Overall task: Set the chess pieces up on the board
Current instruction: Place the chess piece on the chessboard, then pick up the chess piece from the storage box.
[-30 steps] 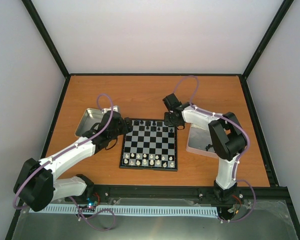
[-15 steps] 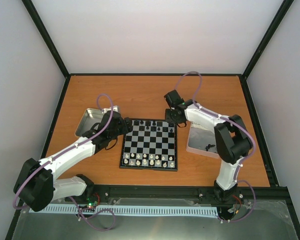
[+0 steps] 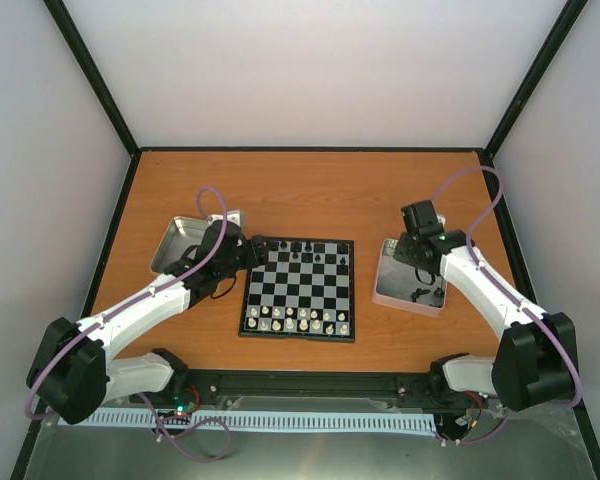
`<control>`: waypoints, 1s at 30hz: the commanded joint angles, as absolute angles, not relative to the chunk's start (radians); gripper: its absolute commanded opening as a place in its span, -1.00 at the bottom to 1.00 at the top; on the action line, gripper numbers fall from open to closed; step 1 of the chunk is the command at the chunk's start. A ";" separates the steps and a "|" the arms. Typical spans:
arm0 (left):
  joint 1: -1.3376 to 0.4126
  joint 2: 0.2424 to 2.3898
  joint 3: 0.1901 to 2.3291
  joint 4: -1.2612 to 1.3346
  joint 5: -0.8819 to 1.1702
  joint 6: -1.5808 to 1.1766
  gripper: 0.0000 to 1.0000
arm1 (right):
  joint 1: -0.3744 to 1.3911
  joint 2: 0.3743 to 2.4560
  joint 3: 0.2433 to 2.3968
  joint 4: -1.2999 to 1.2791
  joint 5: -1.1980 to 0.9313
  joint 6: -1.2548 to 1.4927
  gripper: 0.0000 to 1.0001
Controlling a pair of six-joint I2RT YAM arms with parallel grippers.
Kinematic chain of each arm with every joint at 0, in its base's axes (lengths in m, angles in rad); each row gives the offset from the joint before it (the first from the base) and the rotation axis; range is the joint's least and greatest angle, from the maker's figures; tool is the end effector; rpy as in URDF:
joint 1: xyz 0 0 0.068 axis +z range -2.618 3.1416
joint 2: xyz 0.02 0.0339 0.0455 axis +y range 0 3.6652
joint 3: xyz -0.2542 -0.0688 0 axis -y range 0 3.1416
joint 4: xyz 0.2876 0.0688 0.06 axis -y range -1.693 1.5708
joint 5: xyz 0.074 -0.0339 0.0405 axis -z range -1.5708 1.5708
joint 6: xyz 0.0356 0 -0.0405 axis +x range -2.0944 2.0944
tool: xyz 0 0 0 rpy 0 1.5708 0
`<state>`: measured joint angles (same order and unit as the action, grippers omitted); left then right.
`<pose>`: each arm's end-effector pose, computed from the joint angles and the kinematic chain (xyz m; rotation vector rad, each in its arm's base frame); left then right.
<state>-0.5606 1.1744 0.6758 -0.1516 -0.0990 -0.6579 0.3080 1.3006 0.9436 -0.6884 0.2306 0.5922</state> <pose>0.2477 -0.1513 0.1969 -0.1665 2.2697 -0.5531 0.2856 0.0823 0.2202 0.4434 2.5340 0.0327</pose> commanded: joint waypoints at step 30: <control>-0.554 1.182 0.701 -0.101 -0.073 -0.626 0.52 | 0.114 1.422 0.659 -0.557 0.050 0.727 -0.42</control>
